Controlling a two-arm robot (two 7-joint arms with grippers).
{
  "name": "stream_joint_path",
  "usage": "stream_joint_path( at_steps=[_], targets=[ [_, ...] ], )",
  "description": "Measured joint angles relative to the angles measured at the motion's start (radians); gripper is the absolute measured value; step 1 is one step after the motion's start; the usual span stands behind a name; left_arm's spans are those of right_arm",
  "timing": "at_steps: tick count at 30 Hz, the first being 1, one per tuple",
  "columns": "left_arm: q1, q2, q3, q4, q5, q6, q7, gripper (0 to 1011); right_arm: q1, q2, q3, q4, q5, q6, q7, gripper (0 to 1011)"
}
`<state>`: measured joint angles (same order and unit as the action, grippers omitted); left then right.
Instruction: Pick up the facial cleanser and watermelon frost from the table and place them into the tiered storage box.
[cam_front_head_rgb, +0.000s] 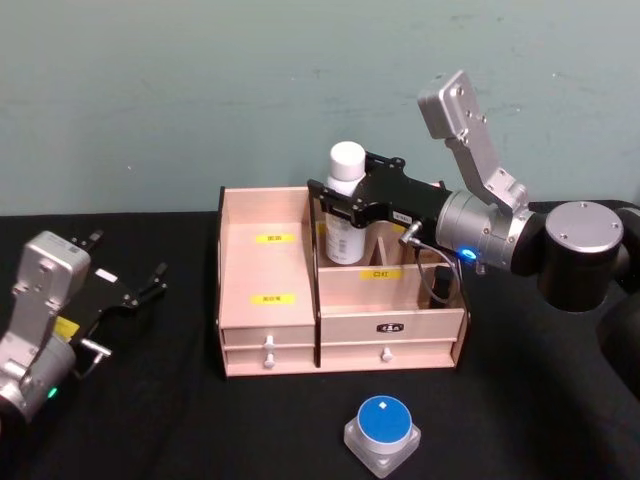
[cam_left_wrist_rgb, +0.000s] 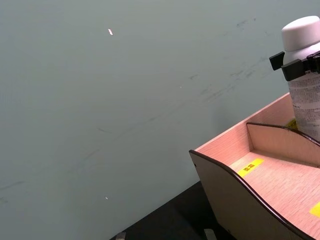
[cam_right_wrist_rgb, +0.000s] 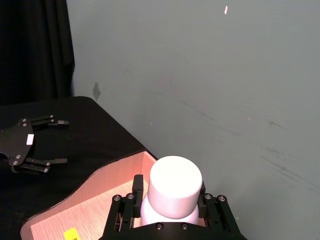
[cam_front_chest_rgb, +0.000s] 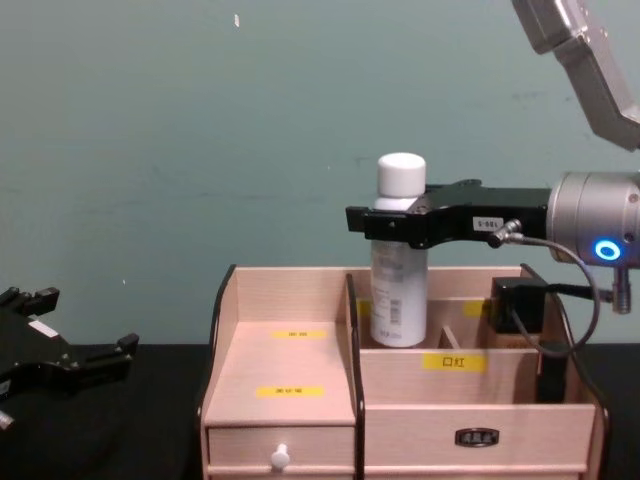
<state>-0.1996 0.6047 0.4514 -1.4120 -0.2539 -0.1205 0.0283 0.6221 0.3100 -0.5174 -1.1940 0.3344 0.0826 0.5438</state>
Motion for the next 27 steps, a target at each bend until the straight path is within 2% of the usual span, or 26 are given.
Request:
stream_joint_path(
  at_steps=[27],
  targets=[
    [0.000, 0.000, 0.000, 0.000, 0.000, 0.000, 0.000, 1010, 0.037, -0.038, -0.007, 0.129, 0.001, -0.053, 0.036, 600]
  ],
)
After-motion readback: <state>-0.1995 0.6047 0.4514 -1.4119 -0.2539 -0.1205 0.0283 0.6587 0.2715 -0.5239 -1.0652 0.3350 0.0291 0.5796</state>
